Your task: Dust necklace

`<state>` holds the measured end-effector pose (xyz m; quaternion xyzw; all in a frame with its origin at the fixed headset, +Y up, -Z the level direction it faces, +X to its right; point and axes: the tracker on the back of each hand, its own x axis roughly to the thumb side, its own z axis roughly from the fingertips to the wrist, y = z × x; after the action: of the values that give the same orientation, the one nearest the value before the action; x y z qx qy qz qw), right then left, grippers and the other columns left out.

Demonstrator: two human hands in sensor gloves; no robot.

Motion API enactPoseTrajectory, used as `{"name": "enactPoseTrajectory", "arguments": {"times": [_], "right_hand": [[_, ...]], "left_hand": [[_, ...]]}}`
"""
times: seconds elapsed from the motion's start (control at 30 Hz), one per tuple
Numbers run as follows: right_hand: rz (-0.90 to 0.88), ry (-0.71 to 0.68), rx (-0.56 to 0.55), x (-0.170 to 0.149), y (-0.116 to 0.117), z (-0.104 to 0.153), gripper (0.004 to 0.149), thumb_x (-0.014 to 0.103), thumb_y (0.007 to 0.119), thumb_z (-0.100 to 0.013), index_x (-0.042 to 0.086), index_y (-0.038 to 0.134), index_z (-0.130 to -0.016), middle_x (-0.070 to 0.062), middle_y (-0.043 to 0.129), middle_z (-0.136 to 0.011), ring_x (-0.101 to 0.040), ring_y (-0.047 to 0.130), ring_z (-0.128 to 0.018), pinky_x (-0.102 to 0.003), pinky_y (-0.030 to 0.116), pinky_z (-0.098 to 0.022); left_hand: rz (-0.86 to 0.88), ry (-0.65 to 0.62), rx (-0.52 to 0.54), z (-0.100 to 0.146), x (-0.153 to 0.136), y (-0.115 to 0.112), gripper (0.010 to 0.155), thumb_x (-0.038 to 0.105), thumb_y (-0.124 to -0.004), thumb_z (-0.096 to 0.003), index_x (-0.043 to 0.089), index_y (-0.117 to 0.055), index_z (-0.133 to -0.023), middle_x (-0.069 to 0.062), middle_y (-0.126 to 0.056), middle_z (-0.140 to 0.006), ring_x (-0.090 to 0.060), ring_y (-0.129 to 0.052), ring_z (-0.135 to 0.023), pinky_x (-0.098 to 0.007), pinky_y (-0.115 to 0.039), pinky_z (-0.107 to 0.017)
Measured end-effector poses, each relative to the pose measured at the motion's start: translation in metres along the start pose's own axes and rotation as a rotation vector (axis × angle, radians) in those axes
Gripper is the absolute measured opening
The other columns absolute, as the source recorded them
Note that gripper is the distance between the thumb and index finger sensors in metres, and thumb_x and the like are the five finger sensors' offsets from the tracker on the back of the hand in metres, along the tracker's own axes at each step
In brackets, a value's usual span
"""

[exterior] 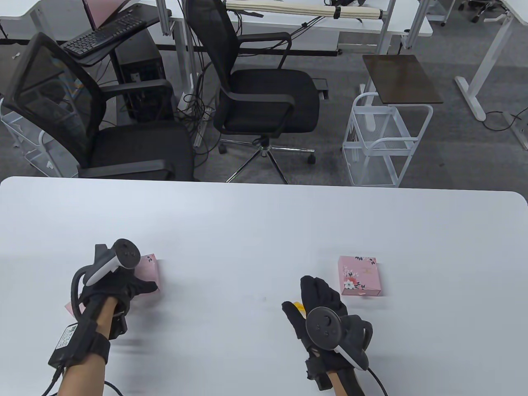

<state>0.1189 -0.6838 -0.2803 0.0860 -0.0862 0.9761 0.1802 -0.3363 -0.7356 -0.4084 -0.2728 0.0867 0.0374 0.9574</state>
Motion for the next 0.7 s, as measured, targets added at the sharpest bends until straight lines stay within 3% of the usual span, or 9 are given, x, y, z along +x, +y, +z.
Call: {"name": "enactPoseTrajectory", "arguments": {"times": [0.17, 0.4, 0.7], "right_hand": [[0.013, 0.012, -0.008, -0.005, -0.001, -0.001, 0.072, 0.050, 0.069, -0.065, 0.002, 0.047, -0.115, -0.034, 0.050, -0.114, -0.060, 0.063, -0.092, -0.069, 0.056, -0.069], [0.022, 0.010, 0.007, -0.004, 0.003, -0.002, 0.071, 0.049, 0.069, -0.065, 0.002, 0.048, -0.115, -0.033, 0.052, -0.113, -0.059, 0.064, -0.092, -0.069, 0.057, -0.069], [-0.002, 0.018, 0.027, -0.007, 0.005, -0.003, 0.070, 0.049, 0.068, -0.065, 0.002, 0.049, -0.114, -0.033, 0.052, -0.113, -0.059, 0.064, -0.092, -0.069, 0.057, -0.069]], "left_hand": [[-0.094, 0.019, -0.110, -0.017, 0.008, -0.010, 0.122, 0.061, -0.089, -0.0440, 0.019, 0.003, -0.114, -0.010, 0.002, -0.124, -0.036, 0.004, -0.111, -0.067, -0.012, -0.079], [-0.287, 0.064, 0.025, -0.013, 0.024, -0.006, 0.116, 0.061, -0.093, -0.0433, 0.019, -0.014, -0.118, -0.010, -0.023, -0.129, -0.034, -0.016, -0.115, -0.065, -0.022, -0.081], [-0.326, -0.095, 0.178, 0.018, 0.078, 0.011, 0.116, 0.065, -0.091, -0.0427, 0.017, -0.018, -0.119, -0.013, -0.027, -0.128, -0.038, -0.021, -0.113, -0.065, -0.026, -0.081]]}}
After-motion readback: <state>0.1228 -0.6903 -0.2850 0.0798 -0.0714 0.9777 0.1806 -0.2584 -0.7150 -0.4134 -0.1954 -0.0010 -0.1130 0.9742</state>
